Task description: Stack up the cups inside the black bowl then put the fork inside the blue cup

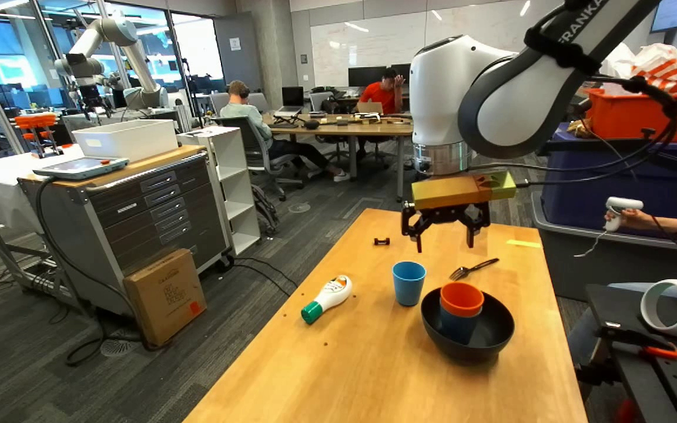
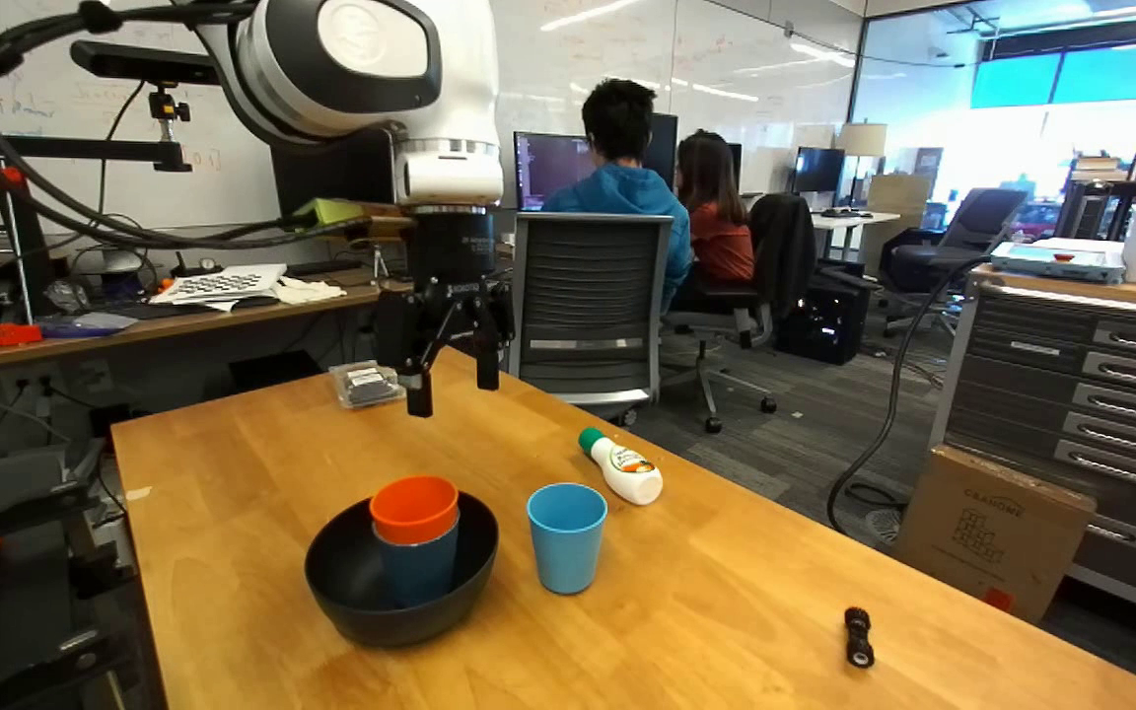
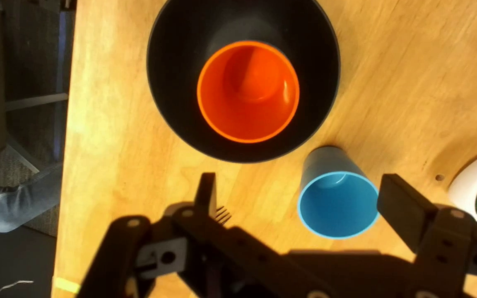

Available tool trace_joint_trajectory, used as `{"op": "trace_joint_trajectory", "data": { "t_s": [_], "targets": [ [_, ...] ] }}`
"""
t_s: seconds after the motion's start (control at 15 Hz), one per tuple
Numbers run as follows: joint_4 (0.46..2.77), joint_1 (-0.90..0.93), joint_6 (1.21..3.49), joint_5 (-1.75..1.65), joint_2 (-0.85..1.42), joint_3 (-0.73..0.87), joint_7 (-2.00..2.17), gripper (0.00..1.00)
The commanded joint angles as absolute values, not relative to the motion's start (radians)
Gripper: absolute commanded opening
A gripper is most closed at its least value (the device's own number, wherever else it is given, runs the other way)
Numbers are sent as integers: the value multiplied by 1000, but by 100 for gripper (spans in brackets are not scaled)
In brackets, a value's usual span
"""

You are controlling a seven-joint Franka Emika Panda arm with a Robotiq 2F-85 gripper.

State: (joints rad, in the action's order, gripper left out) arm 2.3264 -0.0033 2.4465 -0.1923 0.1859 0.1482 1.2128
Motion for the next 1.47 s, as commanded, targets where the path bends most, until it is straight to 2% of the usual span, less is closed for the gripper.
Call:
{"op": "trace_joint_trajectory", "data": {
  "t_s": [0.0,0.6,0.93,1.4],
  "targets": [
    [2305,-22,2366,-238,148,168,1155,100],
    [2267,-100,2401,-256,206,213,1067,100],
    [2215,-101,2361,-230,246,227,1040,100],
    [2248,-88,2427,-263,262,240,1088,100]
  ]
}}
